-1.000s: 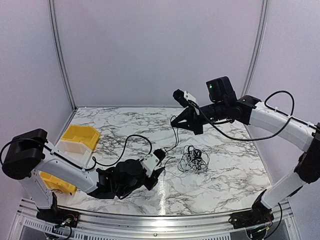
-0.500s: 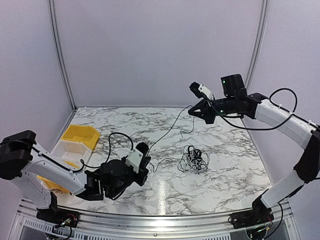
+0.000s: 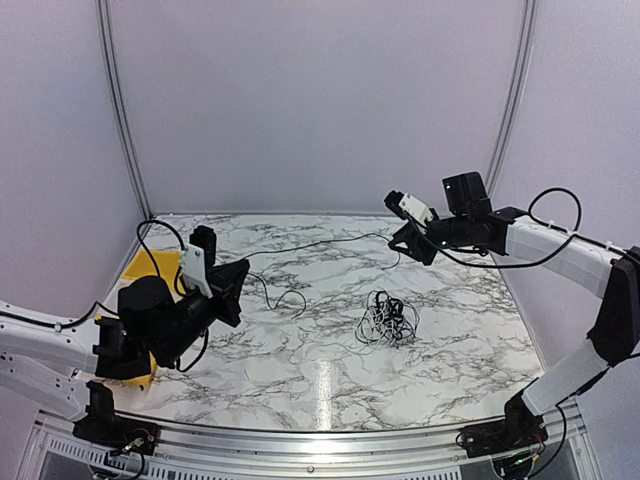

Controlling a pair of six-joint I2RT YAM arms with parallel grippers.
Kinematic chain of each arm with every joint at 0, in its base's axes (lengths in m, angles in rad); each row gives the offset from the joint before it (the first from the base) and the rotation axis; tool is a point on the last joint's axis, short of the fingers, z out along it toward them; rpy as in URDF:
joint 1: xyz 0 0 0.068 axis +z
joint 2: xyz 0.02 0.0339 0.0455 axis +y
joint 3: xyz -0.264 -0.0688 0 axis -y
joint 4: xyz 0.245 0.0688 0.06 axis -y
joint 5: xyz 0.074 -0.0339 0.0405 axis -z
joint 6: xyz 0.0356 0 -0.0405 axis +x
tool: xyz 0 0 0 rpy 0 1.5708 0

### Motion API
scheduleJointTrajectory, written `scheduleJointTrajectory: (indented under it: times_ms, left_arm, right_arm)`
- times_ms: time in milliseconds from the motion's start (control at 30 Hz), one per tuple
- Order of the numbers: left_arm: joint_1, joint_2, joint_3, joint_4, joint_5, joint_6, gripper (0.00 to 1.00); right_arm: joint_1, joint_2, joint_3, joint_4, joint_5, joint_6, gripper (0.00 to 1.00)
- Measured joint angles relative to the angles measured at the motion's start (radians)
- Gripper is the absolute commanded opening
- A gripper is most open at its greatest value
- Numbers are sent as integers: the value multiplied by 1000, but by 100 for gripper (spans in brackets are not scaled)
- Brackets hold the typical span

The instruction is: Untangle the cables

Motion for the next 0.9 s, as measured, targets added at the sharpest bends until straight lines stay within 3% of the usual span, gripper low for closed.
scheduleJointTrajectory:
  times_ms: [100, 167, 400, 567, 900]
  left_arm:
    - [39, -95, 43, -110, -11, -6, 0]
    - [60, -123, 117, -204, -11, -11, 0]
    - [140, -103, 474, -681, -26, -91, 0]
    - [184, -51, 668, -958, -41, -142, 0]
    - [265, -35, 762, -1178, -100, -154, 0]
  right_arm:
    - [-65, -14, -31, 9, 1, 1, 54]
    - [-84, -48, -64, 3, -30, 10, 56]
    - [-78, -269, -277, 73, -211, 12, 58]
    - [-84, -330, -423, 118, -220, -7, 59]
    - [-107, -335, -438, 168, -153, -52, 59]
